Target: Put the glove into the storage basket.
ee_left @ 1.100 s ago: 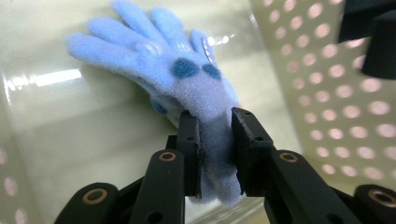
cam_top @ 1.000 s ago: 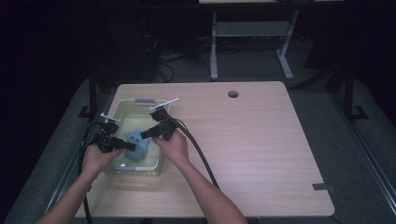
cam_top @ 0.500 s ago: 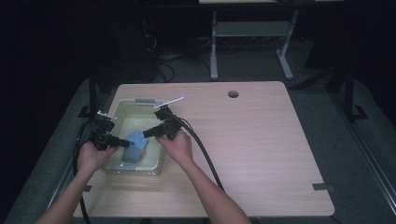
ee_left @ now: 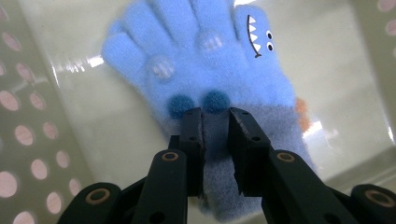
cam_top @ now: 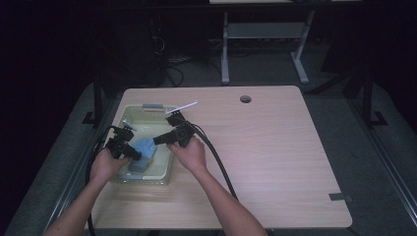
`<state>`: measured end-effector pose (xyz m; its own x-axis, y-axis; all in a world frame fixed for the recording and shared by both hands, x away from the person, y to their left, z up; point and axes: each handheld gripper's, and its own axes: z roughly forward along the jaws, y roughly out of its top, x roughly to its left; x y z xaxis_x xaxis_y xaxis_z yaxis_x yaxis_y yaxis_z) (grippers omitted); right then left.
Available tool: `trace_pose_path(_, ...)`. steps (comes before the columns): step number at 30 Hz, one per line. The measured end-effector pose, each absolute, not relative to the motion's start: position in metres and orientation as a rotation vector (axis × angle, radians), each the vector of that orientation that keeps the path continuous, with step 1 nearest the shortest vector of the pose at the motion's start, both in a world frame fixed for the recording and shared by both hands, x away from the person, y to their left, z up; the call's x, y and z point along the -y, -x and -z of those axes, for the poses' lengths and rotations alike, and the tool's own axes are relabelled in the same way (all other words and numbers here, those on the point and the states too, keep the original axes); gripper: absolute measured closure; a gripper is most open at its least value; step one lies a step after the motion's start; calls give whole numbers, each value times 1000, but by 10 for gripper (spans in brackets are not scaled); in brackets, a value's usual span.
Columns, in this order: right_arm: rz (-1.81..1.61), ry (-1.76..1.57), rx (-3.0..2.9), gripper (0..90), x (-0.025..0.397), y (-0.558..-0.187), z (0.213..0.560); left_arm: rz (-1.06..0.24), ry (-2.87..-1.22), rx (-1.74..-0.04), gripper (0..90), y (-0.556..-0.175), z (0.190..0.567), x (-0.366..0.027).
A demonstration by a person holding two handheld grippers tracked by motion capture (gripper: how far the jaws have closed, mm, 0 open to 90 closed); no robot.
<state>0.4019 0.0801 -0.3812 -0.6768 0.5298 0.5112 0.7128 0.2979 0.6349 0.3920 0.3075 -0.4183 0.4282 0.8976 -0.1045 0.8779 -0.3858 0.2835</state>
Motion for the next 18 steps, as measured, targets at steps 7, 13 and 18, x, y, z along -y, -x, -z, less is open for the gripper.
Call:
trace_pose_path(7,1328,1153,2358,667,-74,-402,379,-105,-2331,-1518,675,-389,407,-310)
trace_pose_path(13,1336,1164,2358,644,-66,-404,375,-97,-2247,-1486,640,-388,395,-316)
trace_pose_path(18,1355,1152,2350,606,-58,-404,374,-35,-2161,-1471,607,-387,393,-319)
